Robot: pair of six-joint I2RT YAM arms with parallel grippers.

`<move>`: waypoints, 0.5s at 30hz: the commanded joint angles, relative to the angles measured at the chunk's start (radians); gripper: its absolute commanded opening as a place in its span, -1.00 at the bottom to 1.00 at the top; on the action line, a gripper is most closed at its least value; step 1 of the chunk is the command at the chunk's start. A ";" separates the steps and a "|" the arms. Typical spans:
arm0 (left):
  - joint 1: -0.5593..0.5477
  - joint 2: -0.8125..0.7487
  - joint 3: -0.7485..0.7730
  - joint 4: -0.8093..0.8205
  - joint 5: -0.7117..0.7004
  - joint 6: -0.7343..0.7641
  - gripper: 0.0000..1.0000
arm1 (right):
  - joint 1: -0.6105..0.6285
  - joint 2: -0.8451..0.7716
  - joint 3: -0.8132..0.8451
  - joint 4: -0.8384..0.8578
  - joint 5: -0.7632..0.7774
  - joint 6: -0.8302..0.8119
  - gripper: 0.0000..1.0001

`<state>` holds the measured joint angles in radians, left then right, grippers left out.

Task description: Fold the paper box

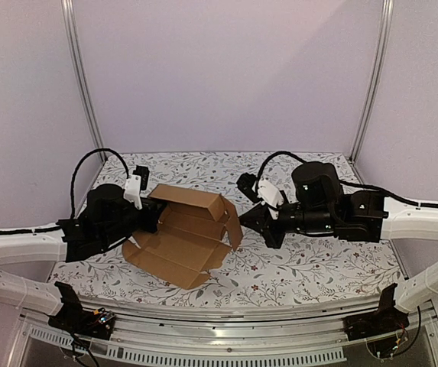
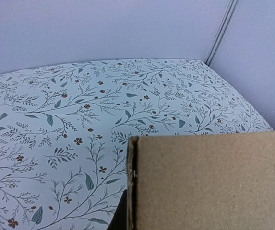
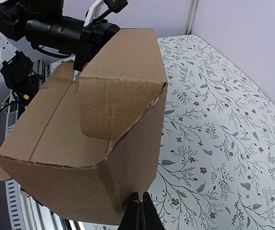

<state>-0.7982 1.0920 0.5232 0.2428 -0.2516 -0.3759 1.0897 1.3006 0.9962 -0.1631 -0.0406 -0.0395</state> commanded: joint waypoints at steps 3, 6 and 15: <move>-0.006 -0.009 -0.028 0.022 -0.034 0.018 -1.00 | -0.002 0.030 0.052 0.018 -0.092 0.028 -1.00; -0.006 -0.010 -0.042 0.031 -0.049 0.027 -1.00 | -0.001 0.041 0.061 0.020 -0.106 0.034 -1.00; -0.007 -0.024 -0.072 0.060 -0.052 0.054 -1.00 | 0.005 0.062 0.073 -0.019 -0.104 0.035 -0.90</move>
<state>-0.7986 1.0920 0.4675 0.2619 -0.2955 -0.3466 1.0908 1.3502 1.0477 -0.1562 -0.1425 -0.0154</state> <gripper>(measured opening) 0.025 0.015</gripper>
